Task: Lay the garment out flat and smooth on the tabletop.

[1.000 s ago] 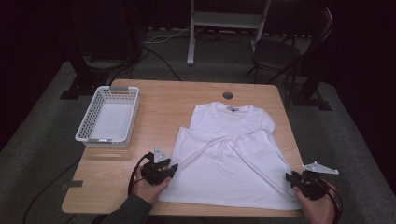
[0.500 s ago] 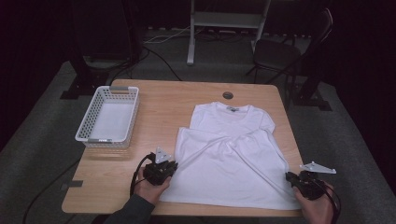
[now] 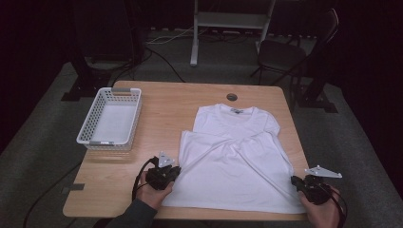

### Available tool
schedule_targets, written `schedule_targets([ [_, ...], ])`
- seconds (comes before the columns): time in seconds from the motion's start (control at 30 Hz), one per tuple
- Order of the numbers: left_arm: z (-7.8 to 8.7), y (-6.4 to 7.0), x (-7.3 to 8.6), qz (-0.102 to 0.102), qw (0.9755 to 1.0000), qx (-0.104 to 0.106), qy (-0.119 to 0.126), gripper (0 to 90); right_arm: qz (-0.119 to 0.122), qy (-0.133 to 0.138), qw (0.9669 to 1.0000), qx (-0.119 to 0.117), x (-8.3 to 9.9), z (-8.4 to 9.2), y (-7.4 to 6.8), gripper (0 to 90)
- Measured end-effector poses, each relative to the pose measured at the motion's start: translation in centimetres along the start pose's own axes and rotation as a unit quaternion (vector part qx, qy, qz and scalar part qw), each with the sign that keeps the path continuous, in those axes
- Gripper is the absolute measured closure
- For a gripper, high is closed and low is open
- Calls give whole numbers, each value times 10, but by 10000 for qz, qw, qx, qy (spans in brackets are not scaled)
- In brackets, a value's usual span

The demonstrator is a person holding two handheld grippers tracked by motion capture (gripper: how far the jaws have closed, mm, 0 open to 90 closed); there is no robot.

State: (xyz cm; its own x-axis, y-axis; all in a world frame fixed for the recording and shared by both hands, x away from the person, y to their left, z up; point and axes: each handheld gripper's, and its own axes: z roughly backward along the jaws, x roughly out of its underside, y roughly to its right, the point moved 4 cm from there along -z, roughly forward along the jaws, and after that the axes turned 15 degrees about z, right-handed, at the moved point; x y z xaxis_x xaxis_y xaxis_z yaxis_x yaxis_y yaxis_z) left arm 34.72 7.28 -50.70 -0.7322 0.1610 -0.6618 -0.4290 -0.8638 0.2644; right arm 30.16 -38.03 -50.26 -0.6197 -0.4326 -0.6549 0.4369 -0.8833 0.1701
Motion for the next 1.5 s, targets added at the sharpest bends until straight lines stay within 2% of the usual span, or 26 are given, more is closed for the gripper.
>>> schedule_targets([
  [0.8, 16, -4, 7, -12, 10000, -48, 35, 884, 3, 28, 9999, 108, 10, 20, -1, 857],
  [1.5, 25, -5, 16, -21, 10000, -35, 33, 884, -140, 36, 9998, 156, 28, 36, -2, 856],
])
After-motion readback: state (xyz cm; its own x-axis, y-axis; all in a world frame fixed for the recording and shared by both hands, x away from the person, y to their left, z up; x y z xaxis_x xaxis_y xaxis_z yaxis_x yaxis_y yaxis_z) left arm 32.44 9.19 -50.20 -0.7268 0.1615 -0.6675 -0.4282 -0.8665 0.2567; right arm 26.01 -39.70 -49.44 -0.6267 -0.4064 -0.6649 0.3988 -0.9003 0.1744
